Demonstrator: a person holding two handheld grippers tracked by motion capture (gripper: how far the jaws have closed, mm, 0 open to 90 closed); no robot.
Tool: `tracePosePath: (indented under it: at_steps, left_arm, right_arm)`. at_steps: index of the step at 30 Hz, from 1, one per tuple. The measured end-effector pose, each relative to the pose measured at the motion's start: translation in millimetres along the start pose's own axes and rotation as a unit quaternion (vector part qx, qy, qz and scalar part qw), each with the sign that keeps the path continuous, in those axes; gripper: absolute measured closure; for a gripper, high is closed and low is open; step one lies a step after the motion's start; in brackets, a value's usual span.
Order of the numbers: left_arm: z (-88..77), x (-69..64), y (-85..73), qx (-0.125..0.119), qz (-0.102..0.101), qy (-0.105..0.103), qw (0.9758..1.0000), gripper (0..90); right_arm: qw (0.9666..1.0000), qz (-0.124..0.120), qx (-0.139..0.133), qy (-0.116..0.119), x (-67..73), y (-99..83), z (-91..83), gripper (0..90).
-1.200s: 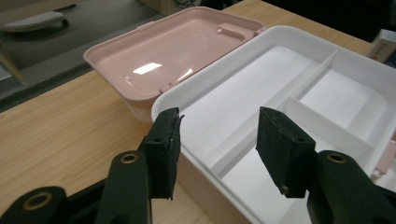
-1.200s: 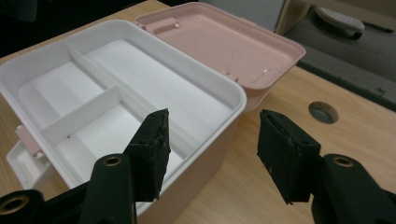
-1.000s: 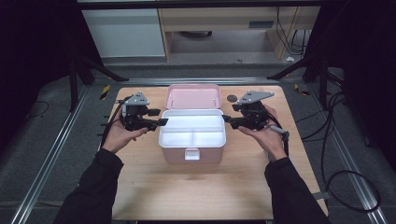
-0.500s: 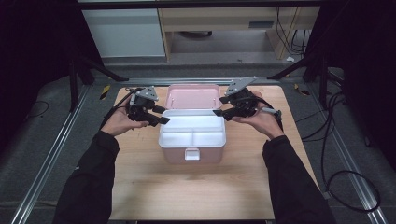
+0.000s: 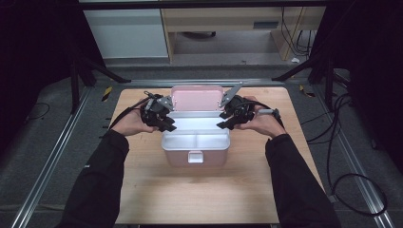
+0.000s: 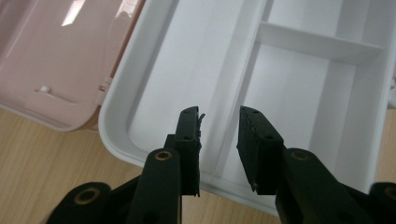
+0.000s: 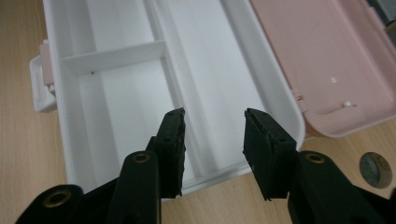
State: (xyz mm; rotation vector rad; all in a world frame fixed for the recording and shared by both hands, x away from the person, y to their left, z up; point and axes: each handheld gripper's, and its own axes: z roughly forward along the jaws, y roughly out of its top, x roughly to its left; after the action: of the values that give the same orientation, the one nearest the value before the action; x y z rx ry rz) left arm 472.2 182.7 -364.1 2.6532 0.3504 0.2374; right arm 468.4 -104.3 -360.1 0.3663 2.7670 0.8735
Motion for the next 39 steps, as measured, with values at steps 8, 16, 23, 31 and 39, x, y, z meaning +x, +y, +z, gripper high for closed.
tracePosePath:
  at_steps: [8,16,23,31,39]
  left_arm:
    - [15.2,1.0,-1.4,0.053,0.007,-0.007,0.9986,72.9]
    - [21.4,1.8,3.3,0.082,0.024,-0.014,0.9962,78.3]
    - [22.9,3.7,7.0,0.1,0.031,-0.024,0.9943,80.3]
    - [23.8,6.9,10.9,0.117,0.038,-0.037,0.9918,82.8]
    - [19.7,5.9,15.2,0.124,0.046,-0.05,0.99,85.5]
  right_arm:
    - [0.9969,-0.015,0.074,0.021,4.7,1.4,23.5,64.9]
    - [0.9942,-0.014,0.102,0.031,1.0,2.9,31.3,74.2]
    - [0.9911,-0.023,0.123,0.044,-1.3,5.7,37.4,79.1]
    - [0.9885,-0.006,0.144,0.045,-3.1,9.8,41.5,82.2]
    - [0.9872,-0.013,0.152,0.047,-3.8,12.7,38.9,82.9]
